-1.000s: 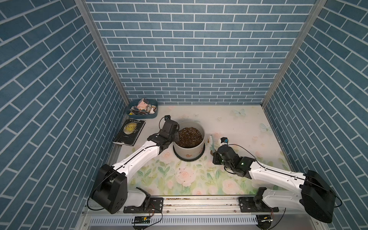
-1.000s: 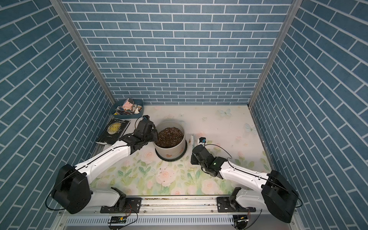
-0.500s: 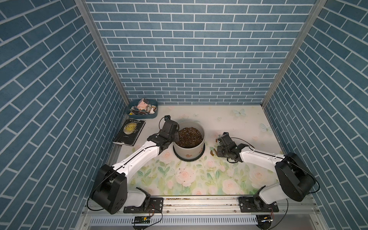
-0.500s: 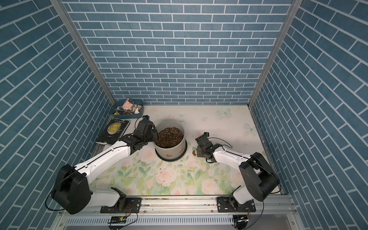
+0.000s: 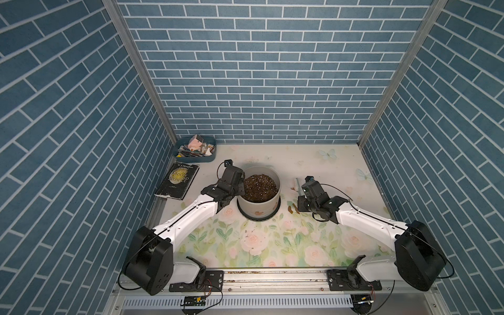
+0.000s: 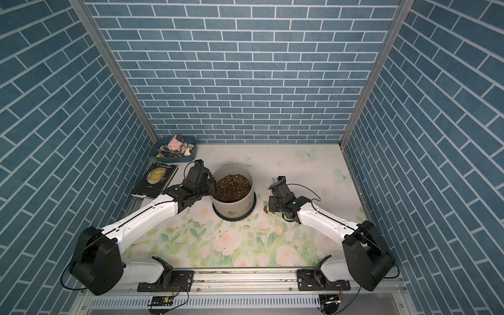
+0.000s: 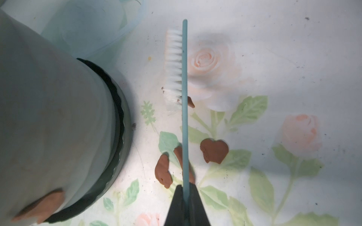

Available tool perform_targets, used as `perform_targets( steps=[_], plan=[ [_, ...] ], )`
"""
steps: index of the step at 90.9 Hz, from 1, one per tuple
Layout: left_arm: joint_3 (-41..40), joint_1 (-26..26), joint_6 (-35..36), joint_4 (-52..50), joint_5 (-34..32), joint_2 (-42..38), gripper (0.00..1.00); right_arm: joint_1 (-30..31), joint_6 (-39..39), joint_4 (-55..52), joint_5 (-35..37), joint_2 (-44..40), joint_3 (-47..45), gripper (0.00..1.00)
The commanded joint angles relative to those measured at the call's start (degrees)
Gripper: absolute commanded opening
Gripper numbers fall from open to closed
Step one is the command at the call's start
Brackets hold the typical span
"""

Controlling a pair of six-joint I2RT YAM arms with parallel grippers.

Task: Scrub the dried mud off the ceramic pot
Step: Rotate the pot on the tray.

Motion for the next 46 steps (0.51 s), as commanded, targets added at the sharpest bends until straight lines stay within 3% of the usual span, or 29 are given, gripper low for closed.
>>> perform_targets(
  steps=[1,23,46],
  plan=[
    [3.1,0.6,1.1,-1.5,-1.3,1.5,0.54,0.4,0.0,2.5,-0.3,-0.9,-0.6,0.00],
    [5.7,0.8,1.2,-1.4,-1.6,3.2,0.56,-3.5,0.4,-2.9,-0.4,9.4,3.1,0.00],
    [8.1,1.6,1.6,-0.9,-1.5,6.1,0.62,-0.3,-1.1,-2.8,1.9,-1.0,4.9,0.00]
  ],
)
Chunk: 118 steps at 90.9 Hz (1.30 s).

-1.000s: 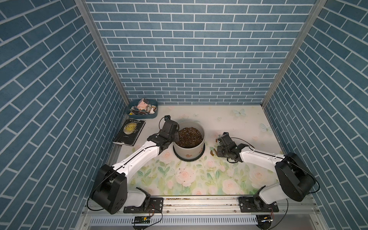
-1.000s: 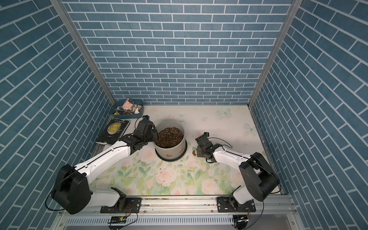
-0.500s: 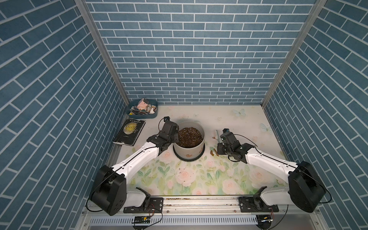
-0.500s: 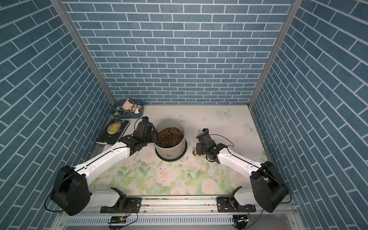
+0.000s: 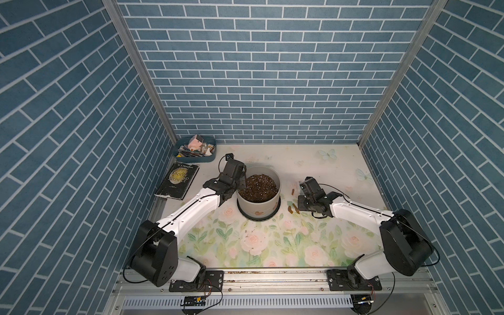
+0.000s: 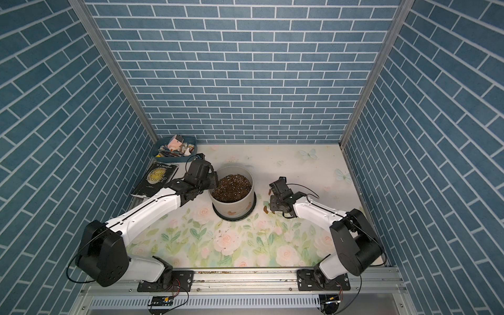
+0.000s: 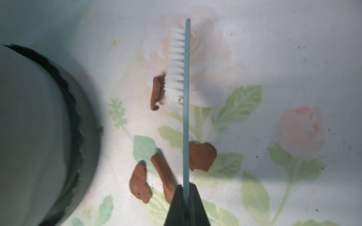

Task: Scrub the dried mud off the ceramic pot
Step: Rotate the pot on the tray.

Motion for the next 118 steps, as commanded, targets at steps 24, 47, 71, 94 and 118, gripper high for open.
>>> perform_targets(
  steps=[24,47,71,94,118],
  plan=[
    [4.1,2.1,1.2,0.5,-1.2,5.4,0.63,10.2,0.4,3.2,5.1,-9.9,-1.8,0.00],
    [2.0,2.3,0.9,-0.3,-1.3,5.5,0.49,14.2,7.9,11.0,5.1,-11.1,-9.8,0.00],
    [-2.6,2.4,-1.9,-5.2,-2.9,-2.3,0.19,14.3,11.2,14.1,3.1,-12.6,-13.9,0.00],
    [-6.7,2.3,-4.7,-2.3,6.3,-7.4,0.37,15.1,12.0,16.0,2.4,-11.9,-15.0,0.00],
    [-1.9,2.4,-3.9,-0.7,4.2,-1.3,0.60,15.7,11.6,16.6,1.3,-10.4,-15.5,0.00]
  ],
)
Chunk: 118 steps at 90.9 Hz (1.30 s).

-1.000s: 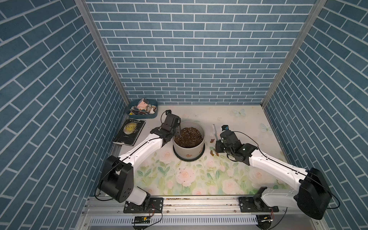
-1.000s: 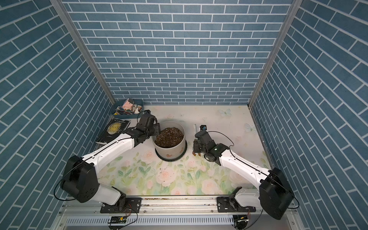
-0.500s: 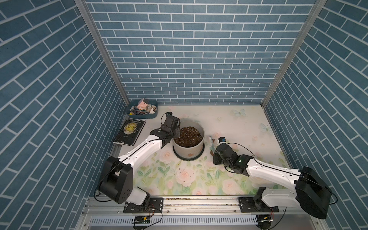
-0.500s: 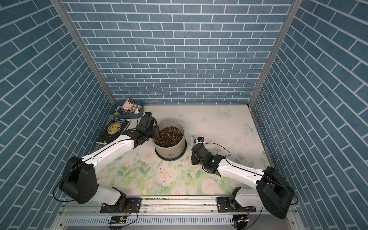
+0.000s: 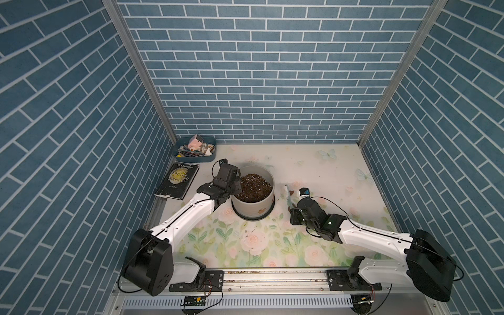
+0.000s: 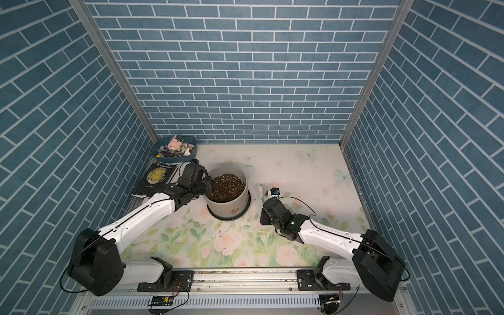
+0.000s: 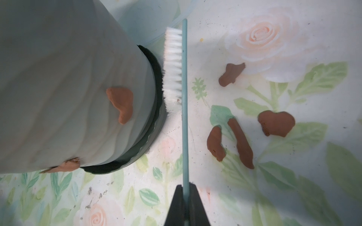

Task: Scrub the dried mud off the ceramic pot
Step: Rotate the pot on the tray, then brush off the soil from the pot.

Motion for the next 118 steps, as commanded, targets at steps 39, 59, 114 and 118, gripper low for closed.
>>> perform_targets(
  steps=[39,59,114,118],
  plan=[
    [3.4,0.4,3.2,2.6,-4.0,5.7,0.57,2.4,1.7,2.7,1.8,-0.2,-2.7,0.00],
    [0.7,0.4,3.2,2.6,-3.4,3.2,0.37,2.6,2.1,3.9,1.5,2.4,-2.2,0.00],
    [0.9,0.4,3.9,1.6,-2.9,2.4,0.00,2.6,0.9,7.4,0.6,10.1,2.9,0.00],
    [0.9,0.4,3.9,1.5,-2.7,2.2,0.00,2.6,0.6,7.7,0.2,10.7,3.4,0.00]
  ],
)
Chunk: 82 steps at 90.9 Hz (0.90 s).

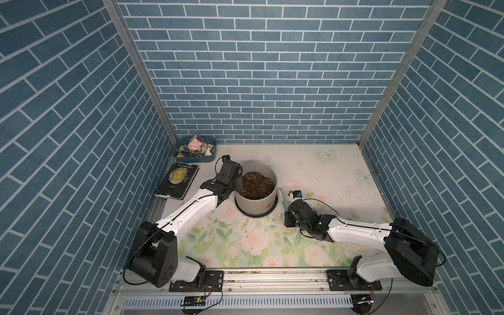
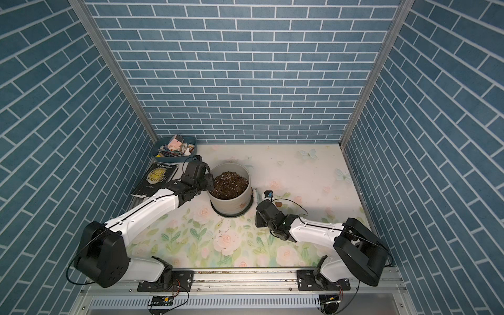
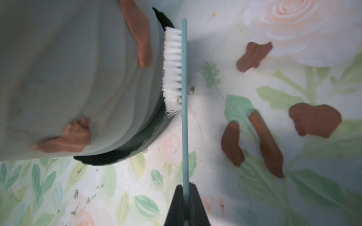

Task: Scrub the dried mud off the ceramic pot
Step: Brush off the soil from the pot.

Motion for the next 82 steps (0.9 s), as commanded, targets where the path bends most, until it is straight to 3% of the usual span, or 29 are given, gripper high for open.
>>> perform_targets(
  steps=[1,42,82],
  plan=[
    [-0.7,0.4,-0.4,-0.8,0.2,-0.1,0.00,0.4,0.0,1.6,-0.2,1.6,2.2,0.00],
    [-0.8,0.4,0.1,-0.9,0.1,-0.7,0.00,0.3,-0.2,9.9,-5.8,-4.2,-1.4,0.00],
    [-1.2,0.4,0.6,-1.3,-0.4,-1.3,0.00,-1.7,-0.8,5.1,-2.7,-9.2,-3.0,0.00]
  ],
)
